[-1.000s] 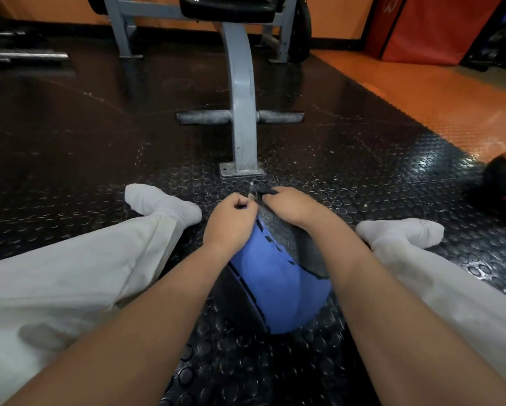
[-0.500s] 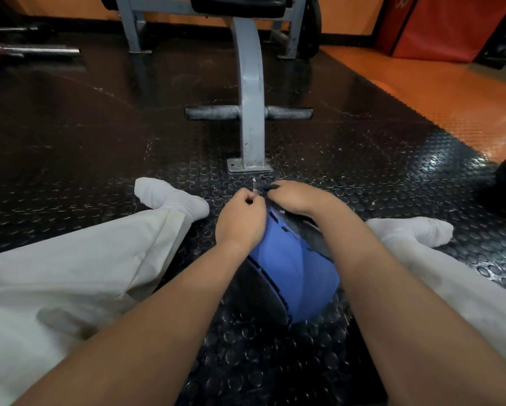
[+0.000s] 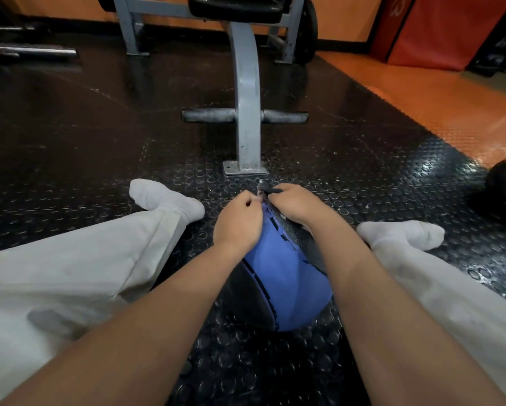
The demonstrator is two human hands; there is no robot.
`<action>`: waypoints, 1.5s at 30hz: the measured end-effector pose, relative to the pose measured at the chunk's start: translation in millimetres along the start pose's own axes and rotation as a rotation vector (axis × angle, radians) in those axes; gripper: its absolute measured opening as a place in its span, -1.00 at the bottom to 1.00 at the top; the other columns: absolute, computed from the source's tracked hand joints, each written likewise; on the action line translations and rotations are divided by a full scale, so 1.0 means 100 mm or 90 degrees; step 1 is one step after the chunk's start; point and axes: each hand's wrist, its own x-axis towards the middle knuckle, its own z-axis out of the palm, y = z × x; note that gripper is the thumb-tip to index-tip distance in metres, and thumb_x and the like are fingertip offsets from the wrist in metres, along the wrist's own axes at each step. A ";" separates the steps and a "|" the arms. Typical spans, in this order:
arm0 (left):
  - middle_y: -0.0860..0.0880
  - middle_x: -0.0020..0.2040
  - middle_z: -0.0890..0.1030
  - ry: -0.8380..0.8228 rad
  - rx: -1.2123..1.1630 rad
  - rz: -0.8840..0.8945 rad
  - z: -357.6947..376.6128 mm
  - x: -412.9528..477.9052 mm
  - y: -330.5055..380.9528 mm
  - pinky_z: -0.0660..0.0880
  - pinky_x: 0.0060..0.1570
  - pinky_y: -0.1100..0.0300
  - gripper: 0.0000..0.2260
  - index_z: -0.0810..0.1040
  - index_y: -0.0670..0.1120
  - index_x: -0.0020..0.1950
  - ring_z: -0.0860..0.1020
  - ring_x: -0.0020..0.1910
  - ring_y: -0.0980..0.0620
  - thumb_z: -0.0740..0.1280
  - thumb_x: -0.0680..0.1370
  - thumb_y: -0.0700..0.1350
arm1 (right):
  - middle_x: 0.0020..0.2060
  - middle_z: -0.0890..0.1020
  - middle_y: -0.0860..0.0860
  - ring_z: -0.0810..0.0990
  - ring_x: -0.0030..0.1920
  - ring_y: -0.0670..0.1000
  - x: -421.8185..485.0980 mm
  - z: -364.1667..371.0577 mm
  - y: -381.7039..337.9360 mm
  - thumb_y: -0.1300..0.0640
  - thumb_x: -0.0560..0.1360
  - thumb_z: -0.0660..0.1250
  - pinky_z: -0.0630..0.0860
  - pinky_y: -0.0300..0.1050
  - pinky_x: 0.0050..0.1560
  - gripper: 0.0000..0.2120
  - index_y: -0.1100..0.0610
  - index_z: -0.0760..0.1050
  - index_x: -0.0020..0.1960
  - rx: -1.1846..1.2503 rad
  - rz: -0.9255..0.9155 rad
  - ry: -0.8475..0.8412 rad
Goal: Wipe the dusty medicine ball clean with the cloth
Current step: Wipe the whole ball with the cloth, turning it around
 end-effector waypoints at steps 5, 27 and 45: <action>-0.05 -0.19 0.54 0.037 0.022 -0.049 -0.04 0.05 0.06 0.40 -0.12 0.02 -0.76 0.46 -0.12 -0.19 0.47 -0.17 -0.06 0.11 0.61 -0.10 | 0.31 0.50 0.00 0.44 0.31 0.10 0.10 -0.02 -0.06 -0.10 0.56 0.21 0.29 0.09 0.38 -0.63 -0.09 0.44 0.35 0.037 -0.040 -0.060; 0.03 -0.27 0.45 0.059 0.058 -0.072 -0.18 0.03 -0.06 0.31 -0.20 0.07 -0.76 0.31 -0.02 -0.26 0.40 -0.25 0.01 0.19 0.60 -0.04 | 0.22 0.46 -0.08 0.52 0.07 -0.07 -0.06 -0.07 -0.04 -0.19 0.45 0.37 0.45 -0.28 0.00 -0.43 -0.15 0.33 0.42 0.149 -0.076 -0.124; 0.01 -0.12 0.50 0.060 -0.118 -0.130 -0.16 -0.05 -0.14 0.34 -0.22 0.14 -0.86 0.39 -0.01 -0.15 0.44 -0.21 0.09 0.25 0.59 -0.02 | 0.13 0.60 -0.01 0.54 0.13 0.06 -0.03 0.01 -0.09 -0.11 0.53 0.28 0.42 -0.08 0.17 -0.79 -0.18 0.50 0.16 0.046 -0.095 -0.070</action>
